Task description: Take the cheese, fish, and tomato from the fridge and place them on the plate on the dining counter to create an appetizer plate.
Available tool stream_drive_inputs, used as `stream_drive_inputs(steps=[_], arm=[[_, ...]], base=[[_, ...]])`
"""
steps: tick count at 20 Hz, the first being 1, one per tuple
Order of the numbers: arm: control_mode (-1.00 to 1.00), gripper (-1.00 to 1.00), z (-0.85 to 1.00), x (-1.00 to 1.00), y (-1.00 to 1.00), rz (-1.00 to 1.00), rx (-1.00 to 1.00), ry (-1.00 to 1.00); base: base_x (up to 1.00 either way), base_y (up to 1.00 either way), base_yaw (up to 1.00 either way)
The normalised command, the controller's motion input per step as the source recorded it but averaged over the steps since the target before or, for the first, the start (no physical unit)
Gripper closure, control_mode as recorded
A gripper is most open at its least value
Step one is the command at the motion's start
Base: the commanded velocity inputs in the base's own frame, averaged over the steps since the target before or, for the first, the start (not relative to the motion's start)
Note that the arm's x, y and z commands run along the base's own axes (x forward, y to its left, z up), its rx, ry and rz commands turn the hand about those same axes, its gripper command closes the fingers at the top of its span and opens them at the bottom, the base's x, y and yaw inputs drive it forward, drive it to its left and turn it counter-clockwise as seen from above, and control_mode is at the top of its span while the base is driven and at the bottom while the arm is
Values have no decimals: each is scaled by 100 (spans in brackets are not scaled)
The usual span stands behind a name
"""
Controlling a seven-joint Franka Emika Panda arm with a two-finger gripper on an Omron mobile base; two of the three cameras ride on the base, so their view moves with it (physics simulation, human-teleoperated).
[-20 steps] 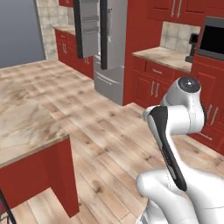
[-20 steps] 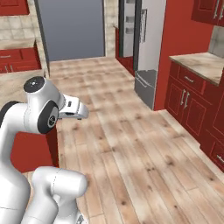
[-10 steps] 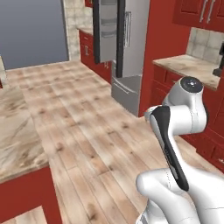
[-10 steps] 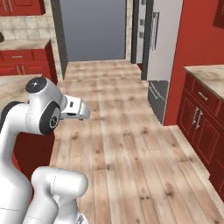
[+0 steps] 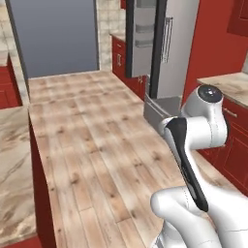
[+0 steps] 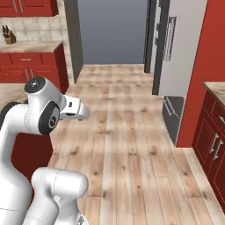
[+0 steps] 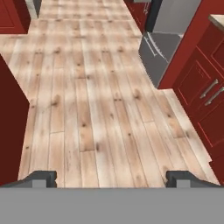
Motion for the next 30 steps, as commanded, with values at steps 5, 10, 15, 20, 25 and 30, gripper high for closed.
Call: stream_drive_inputs(steps=[5, 10, 15, 20, 25, 30], arm=[[100, -100, 0, 0, 0, 0, 0, 0], [100, -100, 0, 0, 0, 0, 0, 0], [100, -100, 0, 0, 0, 0, 0, 0], [100, -100, 0, 0, 0, 0, 0, 0], [100, -100, 0, 0, 0, 0, 0, 0], [100, -100, 0, 0, 0, 0, 0, 0]], base=[[100, -24, 8], [100, 0, 0], [100, 0, -6], [99, -2, -27], [79, 0, -41], [72, 12, -46]])
